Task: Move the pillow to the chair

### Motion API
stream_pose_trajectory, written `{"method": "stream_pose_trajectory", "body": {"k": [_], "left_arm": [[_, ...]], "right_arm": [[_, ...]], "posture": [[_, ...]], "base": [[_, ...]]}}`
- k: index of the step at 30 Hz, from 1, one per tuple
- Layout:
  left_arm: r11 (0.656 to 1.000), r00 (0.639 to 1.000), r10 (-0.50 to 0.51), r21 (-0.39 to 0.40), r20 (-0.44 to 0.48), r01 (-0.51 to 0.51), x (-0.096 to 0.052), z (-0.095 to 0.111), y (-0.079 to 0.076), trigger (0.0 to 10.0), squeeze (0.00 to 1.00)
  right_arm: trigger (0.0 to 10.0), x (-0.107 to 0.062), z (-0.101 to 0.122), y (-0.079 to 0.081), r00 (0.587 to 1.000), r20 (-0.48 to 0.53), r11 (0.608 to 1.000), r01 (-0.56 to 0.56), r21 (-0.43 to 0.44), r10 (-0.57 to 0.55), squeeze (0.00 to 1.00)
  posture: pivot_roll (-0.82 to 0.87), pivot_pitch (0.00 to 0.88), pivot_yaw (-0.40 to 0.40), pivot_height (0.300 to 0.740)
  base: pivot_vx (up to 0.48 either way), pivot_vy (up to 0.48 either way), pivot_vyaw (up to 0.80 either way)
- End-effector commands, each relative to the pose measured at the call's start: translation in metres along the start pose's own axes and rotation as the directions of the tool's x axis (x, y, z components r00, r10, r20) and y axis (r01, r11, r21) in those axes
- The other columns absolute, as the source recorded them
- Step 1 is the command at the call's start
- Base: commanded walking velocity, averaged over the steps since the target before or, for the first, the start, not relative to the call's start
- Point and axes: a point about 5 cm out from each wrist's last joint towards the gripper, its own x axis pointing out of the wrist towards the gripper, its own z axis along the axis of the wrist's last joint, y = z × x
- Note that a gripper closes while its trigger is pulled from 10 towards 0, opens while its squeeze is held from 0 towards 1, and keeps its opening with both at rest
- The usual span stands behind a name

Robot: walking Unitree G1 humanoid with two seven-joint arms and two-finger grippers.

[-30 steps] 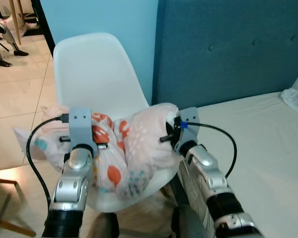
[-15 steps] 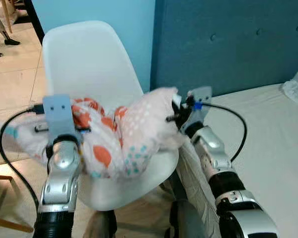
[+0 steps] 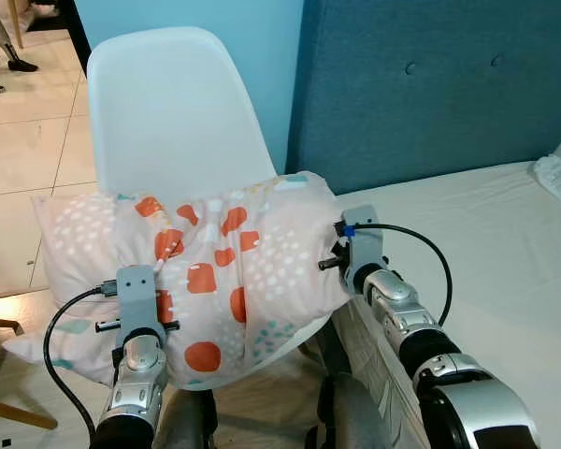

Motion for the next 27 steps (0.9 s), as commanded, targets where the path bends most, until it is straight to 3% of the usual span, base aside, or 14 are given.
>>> {"method": "stream_pose_trajectory", "body": {"k": [1, 3, 4, 5, 9, 11, 18, 27], "left_arm": [[0.998, 0.998, -0.054, 0.034, -0.035, 0.055, 0.001, -0.006, -0.007, 10.0, 0.0], [0.998, 0.998, -0.057, 0.039, -0.028, 0.058, 0.003, -0.005, -0.006, 10.0, 0.0], [0.997, 0.997, -0.069, 0.03, -0.027, 0.07, 0.005, -0.004, -0.005, 10.0, 0.0], [0.996, 0.996, -0.084, -0.004, -0.027, 0.084, 0.007, -0.003, -0.003, 10.0, 1.0], [0.999, 0.999, -0.047, -0.004, -0.006, 0.047, 0.01, -0.002, 0.006, 10.0, 1.0], [1.0, 0.999, 0.011, 0.013, 0.038, -0.011, 0.009, 0.0, 0.021, 10.0, 1.0], [0.999, 0.997, 0.038, -0.015, 0.074, -0.037, -0.006, -0.006, 0.037, 10.0, 1.0], [0.999, 0.995, 0.023, -0.033, 0.1, -0.02, -0.027, -0.011, 0.049, 10.0, 1.0]], "right_arm": [[10.0, 0.001, 0.001, 0.002, 1.0, 0.013, 1.0, -0.008, 0.0, 0.008, 0.0], [10.0, 0.001, 0.0, 0.003, 1.0, 0.016, 1.0, -0.014, 0.028, 0.013, 0.01], [10.0, 0.001, -0.002, 0.005, 1.0, 0.015, 0.997, -0.019, 0.072, 0.018, 1.0], [10.0, 0.001, -0.004, 0.006, 1.0, 0.016, 0.995, -0.024, 0.1, 0.023, 1.0], [10.0, -0.001, -0.007, 0.007, 0.999, 0.012, 0.993, -0.031, 0.117, 0.03, 1.0], [10.0, -0.004, -0.014, 0.003, 1.0, 0.014, 0.988, -0.011, 0.157, 0.009, 1.0], [10.0, -0.018, -0.032, -0.002, 0.999, 0.041, 0.974, 0.019, 0.225, -0.029, 1.0], [10.0, -0.039, -0.036, -0.03, 0.981, 0.127, 0.97, 0.115, 0.212, -0.144, 1.0]], "posture": [[0.05, 0.228, -0.047, 0.611], [0.05, 0.223, -0.047, 0.611], [0.05, 0.217, -0.045, 0.611], [0.05, 0.216, -0.043, 0.611], [0.05, 0.212, -0.042, 0.611], [0.06, 0.195, -0.047, 0.611], [0.07, 0.174, -0.051, 0.611], [0.07, 0.158, -0.046, 0.611]], "base": [[0.0, 0.0, 0.0], [0.0, 0.0, 0.0], [0.0, 0.0, 0.0], [0.0, 0.0, 0.0], [0.0, 0.0, 0.0], [0.0, 0.0, 0.0], [0.0, 0.0, 0.0], [0.0, 0.0, 0.0]]}}
